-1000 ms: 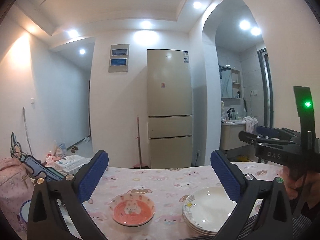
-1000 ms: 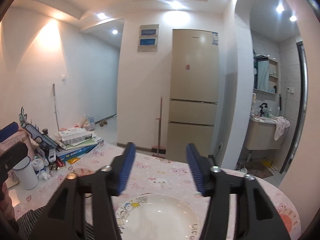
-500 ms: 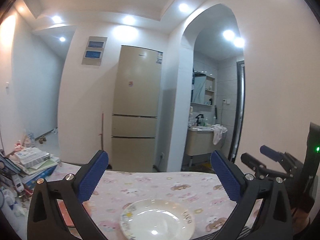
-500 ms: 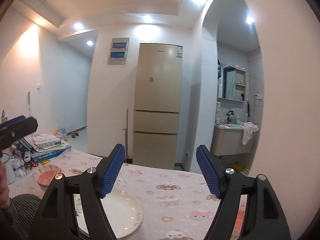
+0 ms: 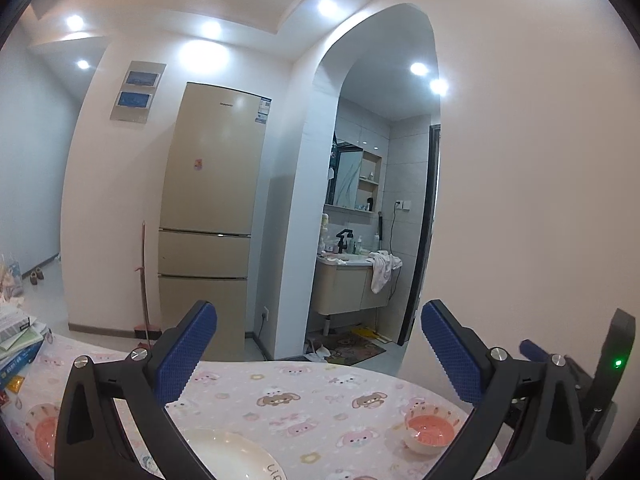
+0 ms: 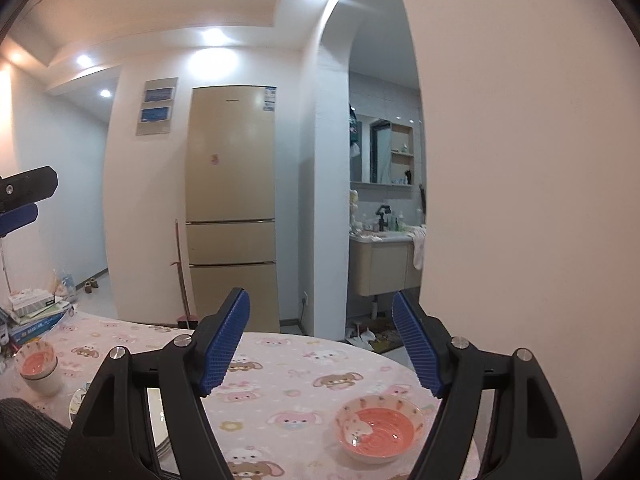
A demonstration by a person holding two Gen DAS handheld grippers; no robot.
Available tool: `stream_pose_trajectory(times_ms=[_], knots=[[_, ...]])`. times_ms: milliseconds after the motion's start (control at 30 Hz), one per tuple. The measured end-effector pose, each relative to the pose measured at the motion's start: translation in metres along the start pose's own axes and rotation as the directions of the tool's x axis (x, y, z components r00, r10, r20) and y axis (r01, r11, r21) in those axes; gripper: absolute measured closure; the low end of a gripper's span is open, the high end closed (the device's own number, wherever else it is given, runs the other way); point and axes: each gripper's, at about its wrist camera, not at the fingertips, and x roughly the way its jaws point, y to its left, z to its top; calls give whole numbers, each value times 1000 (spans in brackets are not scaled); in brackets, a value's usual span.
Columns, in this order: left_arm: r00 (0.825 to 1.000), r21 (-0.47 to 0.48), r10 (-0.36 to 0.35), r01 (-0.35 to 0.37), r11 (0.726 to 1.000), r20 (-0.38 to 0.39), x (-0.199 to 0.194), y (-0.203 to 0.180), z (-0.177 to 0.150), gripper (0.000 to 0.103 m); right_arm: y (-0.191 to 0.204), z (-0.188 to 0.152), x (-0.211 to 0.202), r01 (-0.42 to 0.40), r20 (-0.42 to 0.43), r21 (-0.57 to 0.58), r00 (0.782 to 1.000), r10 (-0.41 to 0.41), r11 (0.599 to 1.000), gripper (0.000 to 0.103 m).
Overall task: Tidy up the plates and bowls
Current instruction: 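Raise both grippers and move them toward the second pink strawberry bowl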
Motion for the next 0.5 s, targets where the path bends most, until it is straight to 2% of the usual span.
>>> stream_pose_trajectory(times_ms=[100, 267, 333, 400, 500], knots=[[1000, 41, 10, -9, 999, -19, 17, -8, 0, 0, -13, -1, 2, 27, -11, 5, 1000, -27, 1000, 30], [999, 5, 6, -6, 1000, -33, 46, -13, -6, 0, -30, 0, 12, 76, -9, 20, 997, -76, 997, 30], [997, 21, -11, 13, 1000, -76, 63, -19, -11, 0, -40, -1, 21, 83, -31, 49, 996, -82, 995, 30], [987, 28, -66, 71, 997, -149, 84, -23, -17, 0, -49, -5, 31, 77, -71, 69, 995, -72, 995, 28], [973, 21, -103, 109, 994, -206, 104, -31, -30, 0, -61, -14, 48, 107, -128, 77, 987, -96, 991, 28]])
